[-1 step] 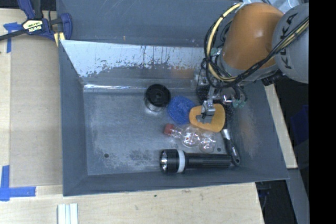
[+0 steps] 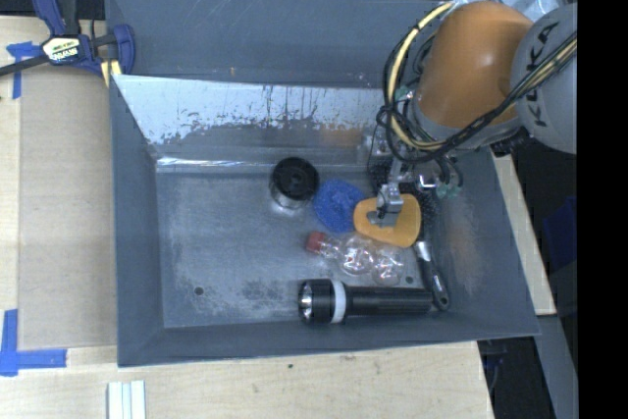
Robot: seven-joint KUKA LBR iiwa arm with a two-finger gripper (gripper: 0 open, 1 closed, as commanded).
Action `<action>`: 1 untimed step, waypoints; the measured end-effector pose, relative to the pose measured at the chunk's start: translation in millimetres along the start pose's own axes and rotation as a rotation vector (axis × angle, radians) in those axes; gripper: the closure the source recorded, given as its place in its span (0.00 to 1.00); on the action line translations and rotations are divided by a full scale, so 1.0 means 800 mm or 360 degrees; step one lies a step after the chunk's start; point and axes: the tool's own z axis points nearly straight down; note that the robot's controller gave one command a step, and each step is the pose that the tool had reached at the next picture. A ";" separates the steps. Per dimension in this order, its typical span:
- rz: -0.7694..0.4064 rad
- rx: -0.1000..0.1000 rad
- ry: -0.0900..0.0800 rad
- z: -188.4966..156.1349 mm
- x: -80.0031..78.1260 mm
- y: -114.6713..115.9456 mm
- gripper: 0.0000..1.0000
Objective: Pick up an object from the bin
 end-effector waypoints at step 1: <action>0.0007 -0.0004 0.0016 0.111 0.078 0.022 0.00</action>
Offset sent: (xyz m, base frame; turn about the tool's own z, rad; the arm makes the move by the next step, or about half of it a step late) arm -0.0723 0.0118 -0.0180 -0.1059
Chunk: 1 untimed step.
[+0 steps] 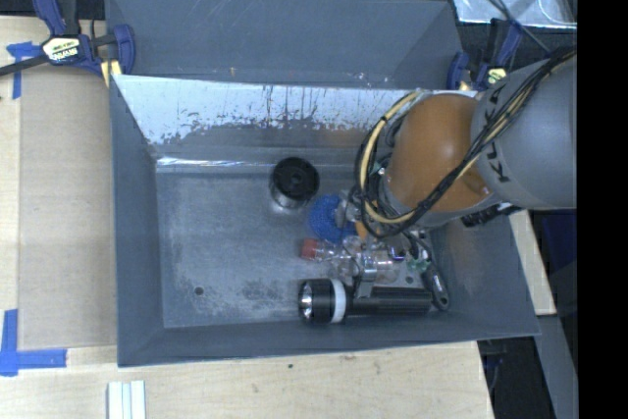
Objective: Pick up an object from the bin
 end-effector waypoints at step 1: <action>-0.0174 0.0006 -0.0024 -0.090 0.012 -0.007 0.00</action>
Offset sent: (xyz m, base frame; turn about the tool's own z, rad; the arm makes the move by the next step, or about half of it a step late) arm -0.0108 -0.0353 0.0243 0.6746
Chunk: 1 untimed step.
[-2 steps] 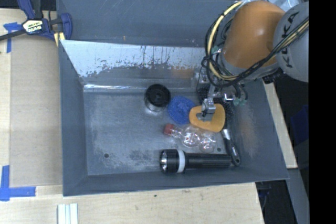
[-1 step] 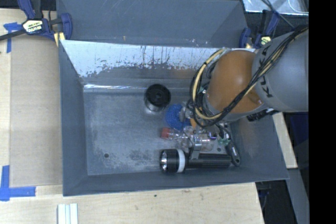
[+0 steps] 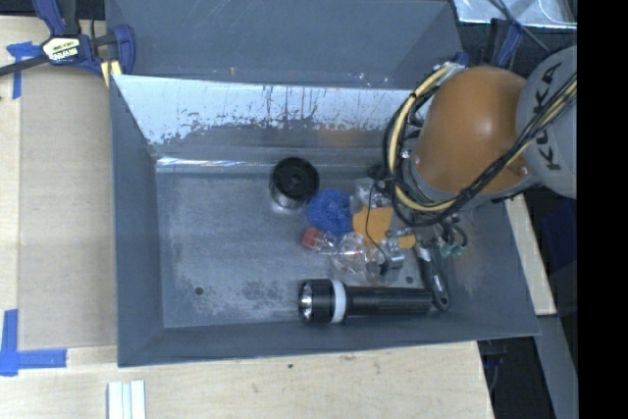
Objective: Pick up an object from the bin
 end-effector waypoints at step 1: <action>0.0994 -0.0005 0.0017 0.046 0.003 -0.027 0.00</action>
Offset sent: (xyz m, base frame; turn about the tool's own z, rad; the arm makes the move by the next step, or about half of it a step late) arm -0.0329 -0.0360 -0.0774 -0.0157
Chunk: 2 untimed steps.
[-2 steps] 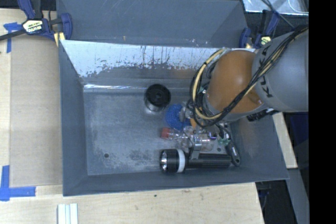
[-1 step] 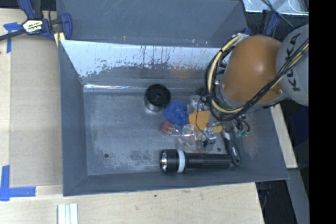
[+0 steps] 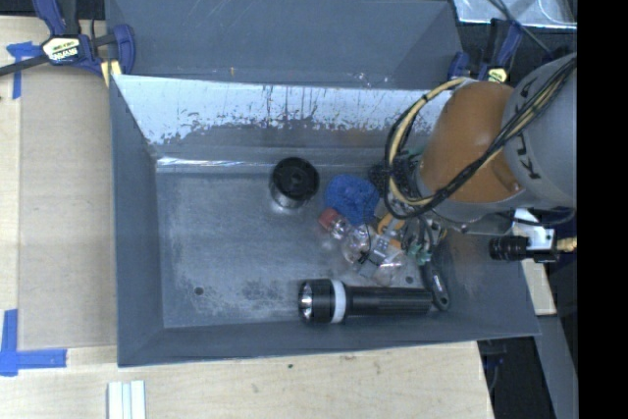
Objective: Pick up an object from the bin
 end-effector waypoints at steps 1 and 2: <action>-0.0523 -0.0002 -0.0035 0.030 0.012 -0.022 0.00; 0.0163 -0.0001 -0.0006 0.047 -0.005 0.008 1.00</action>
Offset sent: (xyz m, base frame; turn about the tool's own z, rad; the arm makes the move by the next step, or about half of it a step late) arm 0.0132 0.0080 -0.0406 0.1836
